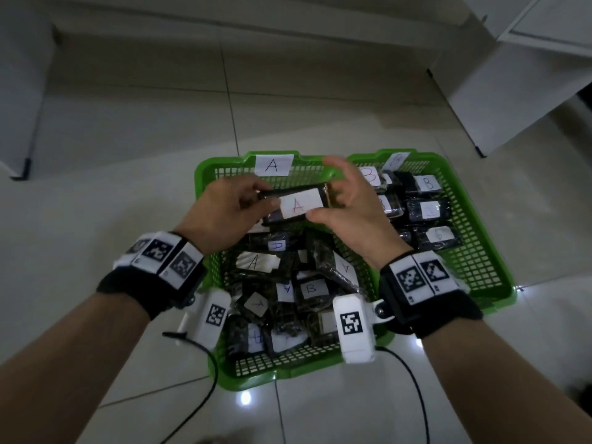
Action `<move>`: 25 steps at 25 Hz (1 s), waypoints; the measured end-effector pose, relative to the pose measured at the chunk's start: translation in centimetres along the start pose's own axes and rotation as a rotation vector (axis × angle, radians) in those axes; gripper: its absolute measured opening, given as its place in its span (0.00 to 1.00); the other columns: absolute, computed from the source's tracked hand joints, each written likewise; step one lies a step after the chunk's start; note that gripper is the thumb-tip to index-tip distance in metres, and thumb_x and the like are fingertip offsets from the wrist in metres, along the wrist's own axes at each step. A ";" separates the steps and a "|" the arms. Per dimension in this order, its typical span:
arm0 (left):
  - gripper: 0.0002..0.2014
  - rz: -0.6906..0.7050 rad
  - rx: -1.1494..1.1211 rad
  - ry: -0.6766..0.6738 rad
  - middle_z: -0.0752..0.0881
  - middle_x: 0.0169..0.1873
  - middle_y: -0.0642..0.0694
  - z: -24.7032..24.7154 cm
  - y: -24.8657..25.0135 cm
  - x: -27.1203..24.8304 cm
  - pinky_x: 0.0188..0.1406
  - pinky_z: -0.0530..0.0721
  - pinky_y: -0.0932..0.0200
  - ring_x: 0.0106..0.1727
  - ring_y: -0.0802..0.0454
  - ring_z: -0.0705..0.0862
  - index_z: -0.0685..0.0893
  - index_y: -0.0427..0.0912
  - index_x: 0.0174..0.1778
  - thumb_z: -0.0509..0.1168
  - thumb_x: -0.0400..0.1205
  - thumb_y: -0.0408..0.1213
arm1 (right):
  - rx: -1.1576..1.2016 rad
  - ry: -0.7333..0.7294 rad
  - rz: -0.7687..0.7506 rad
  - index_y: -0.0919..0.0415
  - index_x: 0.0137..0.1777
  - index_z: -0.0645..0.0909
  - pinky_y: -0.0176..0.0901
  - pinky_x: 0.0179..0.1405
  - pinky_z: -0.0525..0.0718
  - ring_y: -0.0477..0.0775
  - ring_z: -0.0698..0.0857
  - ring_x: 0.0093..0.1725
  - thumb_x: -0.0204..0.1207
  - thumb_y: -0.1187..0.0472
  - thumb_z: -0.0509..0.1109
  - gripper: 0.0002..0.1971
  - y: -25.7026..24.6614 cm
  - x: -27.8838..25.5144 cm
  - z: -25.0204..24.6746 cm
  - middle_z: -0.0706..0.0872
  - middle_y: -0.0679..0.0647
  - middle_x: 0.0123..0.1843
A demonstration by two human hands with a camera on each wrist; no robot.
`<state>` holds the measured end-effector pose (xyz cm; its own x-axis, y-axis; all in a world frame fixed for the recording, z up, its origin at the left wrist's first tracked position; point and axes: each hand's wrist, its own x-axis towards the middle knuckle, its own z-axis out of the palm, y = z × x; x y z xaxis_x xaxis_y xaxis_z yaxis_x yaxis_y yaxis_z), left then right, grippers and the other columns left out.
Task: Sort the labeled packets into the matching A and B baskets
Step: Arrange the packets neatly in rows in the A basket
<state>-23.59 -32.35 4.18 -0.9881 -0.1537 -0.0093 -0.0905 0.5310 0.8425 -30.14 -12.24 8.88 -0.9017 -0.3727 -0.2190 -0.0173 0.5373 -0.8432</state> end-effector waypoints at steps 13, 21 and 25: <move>0.05 0.045 0.087 -0.080 0.92 0.44 0.52 1.3 0.8 4.6 0.51 0.87 0.60 0.45 0.56 0.90 0.89 0.43 0.49 0.69 0.81 0.33 | -0.532 -0.277 -0.047 0.55 0.69 0.84 0.50 0.60 0.88 0.49 0.89 0.51 0.74 0.62 0.81 0.23 2.9 4.6 1.3 0.89 0.49 0.55; 0.14 -0.032 0.722 -0.497 0.87 0.51 0.46 0.8 -0.4 4.3 0.54 0.86 0.50 0.52 0.46 0.85 0.89 0.44 0.54 0.75 0.75 0.44 | -0.649 -0.392 0.154 0.61 0.36 0.84 0.45 0.37 0.79 0.53 0.84 0.37 0.76 0.45 0.79 0.19 2.5 6.1 3.3 0.84 0.55 0.35; 0.20 -0.041 0.772 -0.525 0.85 0.56 0.45 0.6 -0.2 4.2 0.52 0.83 0.53 0.56 0.44 0.84 0.84 0.43 0.59 0.78 0.73 0.41 | -0.555 -0.375 0.197 0.62 0.46 0.87 0.42 0.38 0.83 0.52 0.87 0.42 0.79 0.53 0.78 0.11 1.7 6.4 3.5 0.89 0.55 0.44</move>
<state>-27.76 -32.59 3.66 -0.8949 0.1113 -0.4322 0.0016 0.9692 0.2464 -34.41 -16.36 4.27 -0.7022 -0.4109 -0.5814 -0.1769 0.8918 -0.4165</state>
